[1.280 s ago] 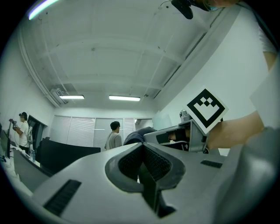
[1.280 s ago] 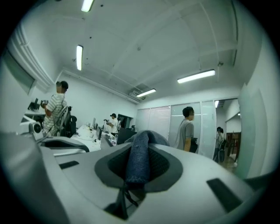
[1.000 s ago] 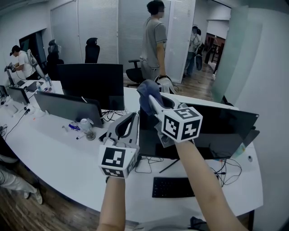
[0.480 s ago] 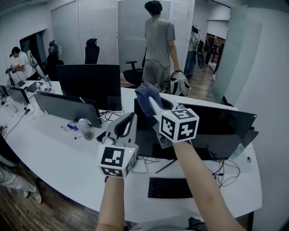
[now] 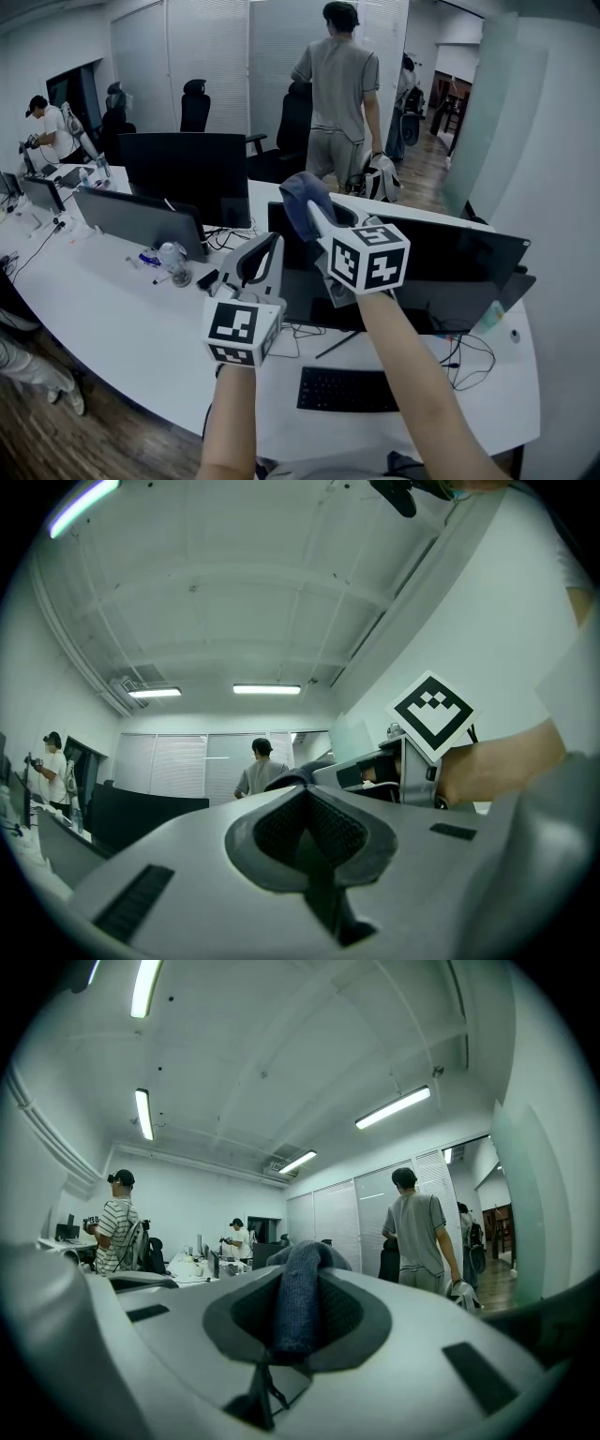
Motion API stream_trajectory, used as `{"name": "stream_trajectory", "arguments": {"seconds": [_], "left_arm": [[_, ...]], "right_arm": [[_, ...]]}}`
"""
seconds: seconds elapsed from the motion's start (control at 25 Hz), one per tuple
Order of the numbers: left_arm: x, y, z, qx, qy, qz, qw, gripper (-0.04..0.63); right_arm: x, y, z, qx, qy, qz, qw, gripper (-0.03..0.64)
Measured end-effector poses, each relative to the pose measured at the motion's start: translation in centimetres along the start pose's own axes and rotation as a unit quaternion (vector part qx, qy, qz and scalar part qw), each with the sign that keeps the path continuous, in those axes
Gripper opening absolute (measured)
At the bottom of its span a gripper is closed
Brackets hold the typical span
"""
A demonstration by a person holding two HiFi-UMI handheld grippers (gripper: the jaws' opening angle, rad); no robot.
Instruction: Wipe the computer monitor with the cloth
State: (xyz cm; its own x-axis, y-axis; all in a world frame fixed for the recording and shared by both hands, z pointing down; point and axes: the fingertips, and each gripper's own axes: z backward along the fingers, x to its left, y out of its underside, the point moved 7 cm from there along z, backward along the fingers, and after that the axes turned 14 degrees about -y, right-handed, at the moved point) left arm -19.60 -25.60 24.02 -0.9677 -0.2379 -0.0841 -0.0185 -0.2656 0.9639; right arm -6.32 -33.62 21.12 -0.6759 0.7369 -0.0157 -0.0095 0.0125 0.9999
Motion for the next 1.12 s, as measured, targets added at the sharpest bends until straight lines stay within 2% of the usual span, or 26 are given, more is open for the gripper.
{"name": "stream_trajectory", "arguments": {"seconds": [1.12], "left_arm": [[-7.2, -1.1, -0.1, 0.011, 0.007, -0.02, 0.9997, 0.006]], "right_arm": [[-3.8, -0.2, 6.6, 0.004, 0.018, -0.002, 1.0, 0.066]]}}
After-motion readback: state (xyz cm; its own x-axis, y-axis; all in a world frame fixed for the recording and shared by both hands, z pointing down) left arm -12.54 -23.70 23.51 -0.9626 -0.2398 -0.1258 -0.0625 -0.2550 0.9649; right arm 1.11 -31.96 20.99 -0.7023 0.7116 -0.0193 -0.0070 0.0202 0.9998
